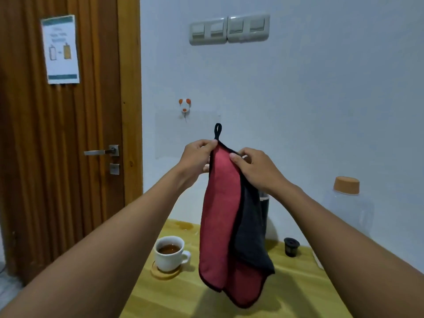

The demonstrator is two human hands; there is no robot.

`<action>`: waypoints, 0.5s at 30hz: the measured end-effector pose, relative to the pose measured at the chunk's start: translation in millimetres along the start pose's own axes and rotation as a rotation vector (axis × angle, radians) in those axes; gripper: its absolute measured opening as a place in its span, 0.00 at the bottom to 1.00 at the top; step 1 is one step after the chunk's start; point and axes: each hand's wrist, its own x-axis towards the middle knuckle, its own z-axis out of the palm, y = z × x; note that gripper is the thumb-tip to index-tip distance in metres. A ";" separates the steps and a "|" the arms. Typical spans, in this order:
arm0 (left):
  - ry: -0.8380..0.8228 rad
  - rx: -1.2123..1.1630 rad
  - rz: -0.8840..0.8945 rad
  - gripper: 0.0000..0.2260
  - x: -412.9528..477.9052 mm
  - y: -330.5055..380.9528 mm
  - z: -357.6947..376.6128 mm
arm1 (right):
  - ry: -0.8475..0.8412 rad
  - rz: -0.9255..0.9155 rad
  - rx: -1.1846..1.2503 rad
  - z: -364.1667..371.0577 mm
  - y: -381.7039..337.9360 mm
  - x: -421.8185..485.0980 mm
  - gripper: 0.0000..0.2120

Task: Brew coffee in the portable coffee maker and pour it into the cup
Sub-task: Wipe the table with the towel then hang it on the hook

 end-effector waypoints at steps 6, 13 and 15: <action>0.059 0.020 0.027 0.10 68.2 20.7 -13.5 | 0.030 -0.089 -0.065 4.5 -4.7 84.2 0.14; 0.150 0.144 -0.047 0.09 164.3 14.7 -50.5 | -0.047 -0.070 0.044 48.2 17.3 188.8 0.15; 0.175 0.168 -0.082 0.10 185.7 8.7 -61.1 | -0.075 -0.054 0.052 64.9 22.6 208.8 0.15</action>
